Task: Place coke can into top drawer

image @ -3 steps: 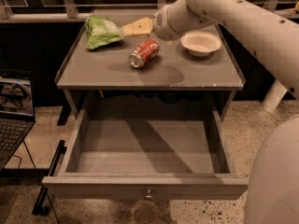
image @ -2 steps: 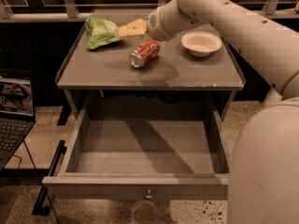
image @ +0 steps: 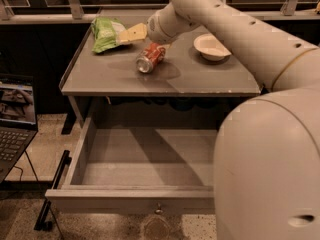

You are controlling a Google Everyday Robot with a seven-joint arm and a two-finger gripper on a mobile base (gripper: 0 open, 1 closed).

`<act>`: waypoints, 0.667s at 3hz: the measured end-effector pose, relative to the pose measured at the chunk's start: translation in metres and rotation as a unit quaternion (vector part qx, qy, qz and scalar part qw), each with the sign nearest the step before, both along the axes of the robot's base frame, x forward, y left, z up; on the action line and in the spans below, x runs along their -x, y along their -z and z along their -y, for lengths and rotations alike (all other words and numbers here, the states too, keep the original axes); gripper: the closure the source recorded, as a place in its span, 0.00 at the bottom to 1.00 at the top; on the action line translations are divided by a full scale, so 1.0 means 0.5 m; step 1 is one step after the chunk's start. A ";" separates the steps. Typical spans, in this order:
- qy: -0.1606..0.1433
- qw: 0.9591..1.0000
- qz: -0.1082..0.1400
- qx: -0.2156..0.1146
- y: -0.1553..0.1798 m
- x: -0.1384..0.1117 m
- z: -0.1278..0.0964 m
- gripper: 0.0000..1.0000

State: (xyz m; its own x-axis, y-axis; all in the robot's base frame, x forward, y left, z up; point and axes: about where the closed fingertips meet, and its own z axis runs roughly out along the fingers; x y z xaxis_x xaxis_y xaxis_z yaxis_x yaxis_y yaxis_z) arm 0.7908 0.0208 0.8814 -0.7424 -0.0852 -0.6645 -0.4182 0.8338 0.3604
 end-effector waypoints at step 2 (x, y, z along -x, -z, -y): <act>0.049 0.997 -0.002 0.066 0.096 -0.037 0.041 0.00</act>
Offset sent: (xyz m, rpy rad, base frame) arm 0.0233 -0.0496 -0.0927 -0.2321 0.0213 -0.1818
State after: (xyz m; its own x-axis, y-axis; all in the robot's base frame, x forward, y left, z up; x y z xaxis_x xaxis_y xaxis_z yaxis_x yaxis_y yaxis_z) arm 0.8092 0.0003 0.8336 -0.7547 -0.0989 -0.6486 -0.3312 0.9108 0.2464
